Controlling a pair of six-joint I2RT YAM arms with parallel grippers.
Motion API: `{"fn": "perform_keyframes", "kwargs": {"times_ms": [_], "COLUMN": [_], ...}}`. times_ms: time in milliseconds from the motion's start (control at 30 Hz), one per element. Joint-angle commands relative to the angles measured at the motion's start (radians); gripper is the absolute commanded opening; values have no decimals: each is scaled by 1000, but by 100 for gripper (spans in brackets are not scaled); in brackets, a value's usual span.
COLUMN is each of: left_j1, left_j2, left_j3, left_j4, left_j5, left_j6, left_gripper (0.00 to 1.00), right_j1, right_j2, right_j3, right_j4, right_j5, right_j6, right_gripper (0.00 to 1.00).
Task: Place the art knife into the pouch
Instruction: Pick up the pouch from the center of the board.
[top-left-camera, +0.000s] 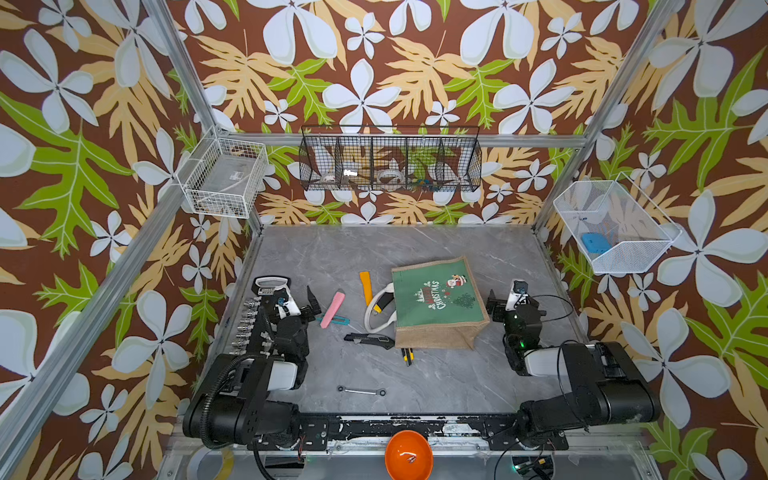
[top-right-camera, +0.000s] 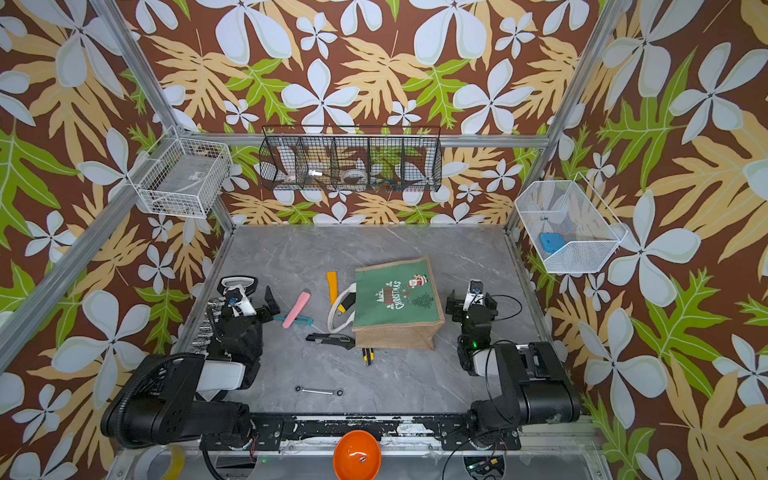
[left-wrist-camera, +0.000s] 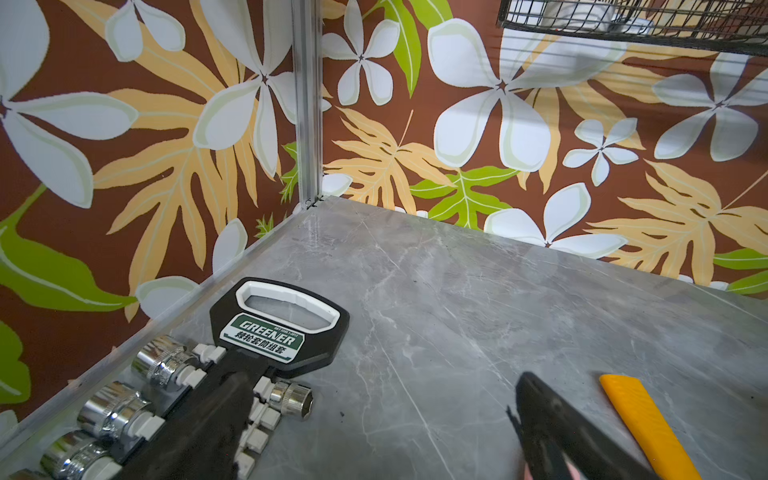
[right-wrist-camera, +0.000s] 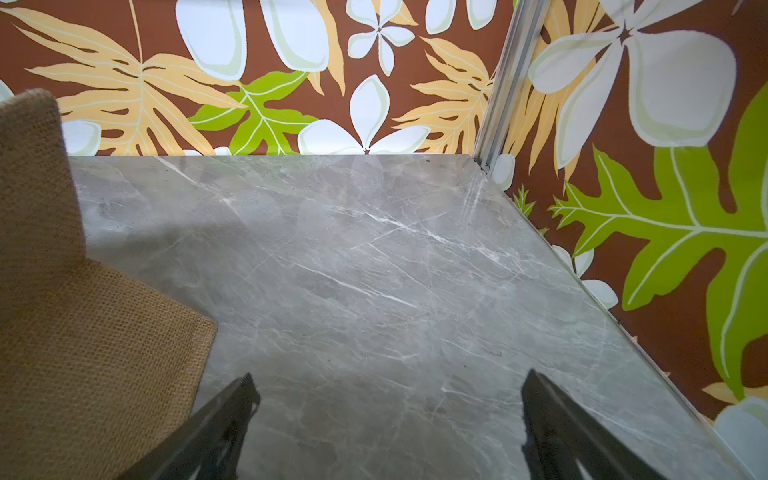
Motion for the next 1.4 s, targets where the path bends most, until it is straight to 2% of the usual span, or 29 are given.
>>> {"fn": "perform_keyframes", "kwargs": {"times_ms": [0,833,900,933,1000,1100,1200,1300,1367], "left_j1": [0,0,-1,-4,-16,-22,-26,-27,-34], "left_j2": [0,1,-9,-28,-83,-200,-304,-415,-475], "left_j3": [5,5,0,0,8,83,104,155,212], "left_j4": [23,22,29,14,-45,-301,-402,-570,-748], "left_j5": [-6,-5,-1,2,-25,-79,-76,-65,-55], "left_j6": [3,3,5,9,15,-28,-66,-185,-294], "left_gripper": [100,100,100,100,100,100,100,100,100], "right_j1": [0,6,21,27,27,28,34,69,122], "right_j2": [-4,-7,-31,-68,-124,-206,-286,-309,-300], "right_j3": [-1,-4,16,52,106,153,212,320,415], "right_j4": [20,20,-26,-125,-263,-387,-504,-678,-824], "right_j5": [13,21,75,112,134,134,79,85,78], "right_j6": [7,1,6,15,28,68,119,136,130], "right_gripper": [100,99,100,100,100,100,100,100,99]}}
